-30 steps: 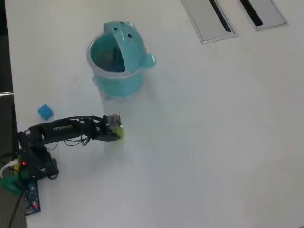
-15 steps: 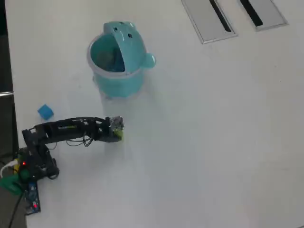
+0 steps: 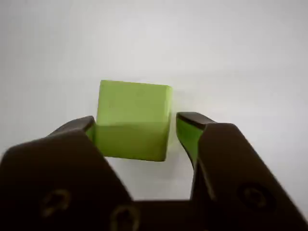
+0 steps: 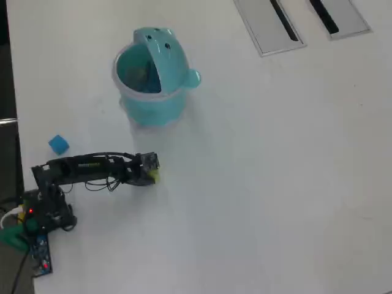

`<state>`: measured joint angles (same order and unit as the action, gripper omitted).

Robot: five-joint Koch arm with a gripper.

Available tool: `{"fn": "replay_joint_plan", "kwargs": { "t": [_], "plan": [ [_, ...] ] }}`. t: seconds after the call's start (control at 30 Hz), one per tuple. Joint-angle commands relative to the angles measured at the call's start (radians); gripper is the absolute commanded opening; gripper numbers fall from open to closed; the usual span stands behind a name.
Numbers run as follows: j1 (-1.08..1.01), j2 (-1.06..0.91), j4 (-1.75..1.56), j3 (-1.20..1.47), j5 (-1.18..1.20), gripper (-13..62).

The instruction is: Grasp RGB lego blocks and put them in the bin one by one.

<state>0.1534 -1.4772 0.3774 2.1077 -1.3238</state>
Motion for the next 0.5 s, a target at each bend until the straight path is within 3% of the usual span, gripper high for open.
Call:
{"fn": "replay_joint_plan", "kwargs": {
  "t": [0.0, 0.17, 0.47],
  "plan": [
    [-0.008, -0.008, -0.078, -0.018, -0.002, 25.4],
    [-0.034, -0.026, -0.158, -0.028, 0.003, 14.9],
    [0.003, -0.112, -0.212, -0.054, 0.046, 12.6]
  ]
}}
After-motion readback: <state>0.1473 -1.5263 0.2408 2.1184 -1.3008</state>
